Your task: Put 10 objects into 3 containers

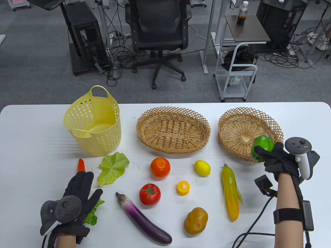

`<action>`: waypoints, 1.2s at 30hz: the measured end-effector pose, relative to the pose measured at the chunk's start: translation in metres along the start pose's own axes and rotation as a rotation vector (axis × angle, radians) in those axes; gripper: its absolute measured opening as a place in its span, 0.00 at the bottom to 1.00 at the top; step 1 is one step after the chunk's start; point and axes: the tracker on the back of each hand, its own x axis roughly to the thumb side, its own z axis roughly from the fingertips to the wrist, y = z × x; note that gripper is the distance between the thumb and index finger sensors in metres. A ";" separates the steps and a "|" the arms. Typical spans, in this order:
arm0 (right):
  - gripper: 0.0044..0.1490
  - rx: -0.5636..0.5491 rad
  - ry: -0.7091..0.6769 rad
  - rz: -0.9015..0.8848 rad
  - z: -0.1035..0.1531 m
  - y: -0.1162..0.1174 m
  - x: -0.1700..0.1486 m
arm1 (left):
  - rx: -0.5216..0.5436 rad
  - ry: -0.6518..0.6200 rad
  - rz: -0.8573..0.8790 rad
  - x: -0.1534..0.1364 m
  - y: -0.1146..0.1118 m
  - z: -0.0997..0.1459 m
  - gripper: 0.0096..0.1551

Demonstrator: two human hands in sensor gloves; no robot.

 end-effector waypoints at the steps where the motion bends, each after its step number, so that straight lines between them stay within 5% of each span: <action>1: 0.68 -0.001 0.004 0.014 -0.005 0.002 0.004 | -0.001 0.005 -0.007 0.000 0.000 0.000 0.44; 18: 0.63 -0.004 0.103 0.134 -0.038 0.022 0.023 | -0.108 0.094 -0.108 -0.007 -0.004 -0.003 0.44; 27: 0.61 -0.021 0.010 0.221 0.005 0.006 0.008 | -0.132 0.078 -0.077 -0.006 -0.007 -0.003 0.44; 36: 0.59 0.175 -0.078 0.325 0.068 0.024 -0.019 | -0.071 0.036 -0.065 -0.004 -0.002 -0.001 0.42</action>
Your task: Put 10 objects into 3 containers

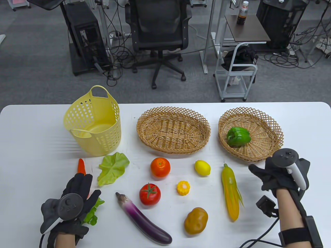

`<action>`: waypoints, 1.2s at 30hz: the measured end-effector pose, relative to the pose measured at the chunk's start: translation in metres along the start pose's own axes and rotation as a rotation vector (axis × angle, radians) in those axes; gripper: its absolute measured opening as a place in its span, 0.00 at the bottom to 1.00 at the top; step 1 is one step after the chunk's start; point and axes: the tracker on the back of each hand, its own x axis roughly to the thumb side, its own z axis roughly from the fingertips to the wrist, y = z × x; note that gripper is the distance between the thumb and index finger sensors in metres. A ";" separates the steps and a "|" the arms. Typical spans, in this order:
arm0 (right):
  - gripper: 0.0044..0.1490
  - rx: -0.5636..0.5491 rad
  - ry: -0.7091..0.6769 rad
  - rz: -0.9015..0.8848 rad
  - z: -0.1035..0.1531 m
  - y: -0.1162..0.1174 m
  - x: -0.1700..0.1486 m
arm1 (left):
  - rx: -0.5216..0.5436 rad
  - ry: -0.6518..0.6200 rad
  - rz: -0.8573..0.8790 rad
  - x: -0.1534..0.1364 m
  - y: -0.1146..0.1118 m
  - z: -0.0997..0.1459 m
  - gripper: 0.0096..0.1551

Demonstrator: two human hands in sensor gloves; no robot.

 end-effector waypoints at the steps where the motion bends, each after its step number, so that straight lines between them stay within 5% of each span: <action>1: 0.60 0.018 -0.017 0.022 0.007 0.007 -0.001 | -0.001 -0.002 0.007 0.000 0.000 0.000 0.42; 9: 0.60 0.209 -0.050 0.094 0.025 0.062 0.006 | -0.006 -0.004 0.030 -0.002 0.000 0.001 0.41; 16: 0.63 0.269 0.047 0.159 0.021 0.096 0.015 | -0.077 -0.006 0.092 -0.011 -0.011 -0.007 0.42; 23: 0.64 0.102 0.114 0.284 0.015 0.115 0.016 | -0.119 0.015 0.141 -0.025 -0.017 -0.012 0.42; 28: 0.54 -0.004 0.135 0.359 0.015 0.116 0.015 | -0.132 0.016 0.182 -0.030 -0.019 -0.014 0.42; 36: 0.50 0.022 0.083 0.276 0.017 0.103 0.005 | -0.151 0.015 0.241 -0.035 -0.024 -0.015 0.42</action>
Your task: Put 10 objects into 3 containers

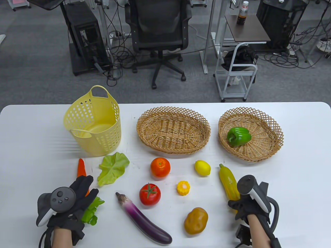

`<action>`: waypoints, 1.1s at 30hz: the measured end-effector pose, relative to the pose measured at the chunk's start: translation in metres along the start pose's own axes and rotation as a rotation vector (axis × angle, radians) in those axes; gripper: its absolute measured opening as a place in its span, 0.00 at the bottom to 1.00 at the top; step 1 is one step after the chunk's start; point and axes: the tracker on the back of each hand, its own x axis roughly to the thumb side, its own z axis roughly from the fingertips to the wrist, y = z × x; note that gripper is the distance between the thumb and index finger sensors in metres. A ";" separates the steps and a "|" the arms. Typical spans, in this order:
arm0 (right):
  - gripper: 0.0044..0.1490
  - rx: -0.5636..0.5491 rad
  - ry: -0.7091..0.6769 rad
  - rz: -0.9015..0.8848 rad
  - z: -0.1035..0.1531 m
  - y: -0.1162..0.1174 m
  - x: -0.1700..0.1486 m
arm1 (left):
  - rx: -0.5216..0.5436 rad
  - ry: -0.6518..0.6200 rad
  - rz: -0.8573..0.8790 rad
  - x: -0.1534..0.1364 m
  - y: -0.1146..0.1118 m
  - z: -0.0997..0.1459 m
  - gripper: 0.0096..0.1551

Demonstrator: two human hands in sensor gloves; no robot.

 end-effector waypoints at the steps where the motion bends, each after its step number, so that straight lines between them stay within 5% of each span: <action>1: 0.50 0.014 0.000 0.001 0.001 -0.003 -0.003 | 0.003 0.001 0.001 0.000 0.001 0.000 0.42; 11: 0.50 -0.189 0.012 -0.103 0.018 -0.088 -0.023 | 0.023 -0.008 0.003 -0.001 0.004 0.001 0.42; 19: 0.49 -0.294 0.158 -0.272 -0.013 -0.145 -0.013 | 0.020 -0.012 -0.010 0.003 0.002 0.003 0.41; 24: 0.50 -0.333 0.276 -0.269 -0.048 -0.154 -0.002 | 0.037 -0.011 -0.031 0.005 0.006 0.006 0.41; 33: 0.49 -0.241 0.364 -0.269 -0.106 -0.141 0.005 | 0.069 0.027 -0.039 0.000 0.014 0.013 0.41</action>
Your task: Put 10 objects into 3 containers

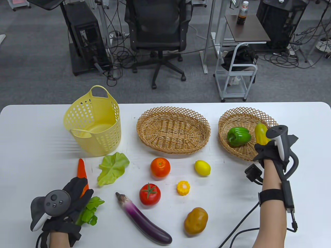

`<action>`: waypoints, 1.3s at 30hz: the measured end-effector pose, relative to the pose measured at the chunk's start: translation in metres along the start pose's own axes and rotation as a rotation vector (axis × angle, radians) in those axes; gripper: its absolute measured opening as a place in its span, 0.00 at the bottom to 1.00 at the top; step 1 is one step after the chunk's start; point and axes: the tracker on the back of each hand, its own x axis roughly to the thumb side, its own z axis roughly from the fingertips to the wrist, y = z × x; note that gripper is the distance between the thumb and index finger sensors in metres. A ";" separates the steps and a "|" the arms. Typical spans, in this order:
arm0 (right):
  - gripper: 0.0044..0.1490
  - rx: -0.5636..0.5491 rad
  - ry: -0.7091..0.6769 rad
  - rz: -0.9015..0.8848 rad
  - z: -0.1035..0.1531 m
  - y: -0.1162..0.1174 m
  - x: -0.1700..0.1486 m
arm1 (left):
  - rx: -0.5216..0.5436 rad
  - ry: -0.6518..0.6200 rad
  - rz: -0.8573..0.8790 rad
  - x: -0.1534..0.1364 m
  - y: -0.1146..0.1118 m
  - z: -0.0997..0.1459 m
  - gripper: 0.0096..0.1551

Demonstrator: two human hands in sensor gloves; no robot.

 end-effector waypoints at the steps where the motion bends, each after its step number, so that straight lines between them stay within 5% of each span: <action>1: 0.48 0.014 0.013 0.004 -0.004 0.003 0.002 | 0.002 0.004 -0.002 -0.001 0.000 0.000 0.39; 11: 0.48 0.029 0.057 -0.019 -0.018 0.015 0.014 | -0.003 0.019 -0.005 -0.002 0.000 0.001 0.39; 21: 0.51 -0.010 -0.018 -0.011 0.003 -0.002 0.007 | -0.015 0.007 0.010 -0.001 0.000 0.001 0.38; 30: 0.54 0.003 -0.272 -0.003 0.057 -0.016 -0.010 | -0.032 -0.001 0.021 -0.001 -0.003 0.000 0.35; 39: 0.58 0.320 -0.551 0.039 0.128 0.015 -0.024 | -0.085 -0.019 0.002 0.006 -0.011 -0.005 0.36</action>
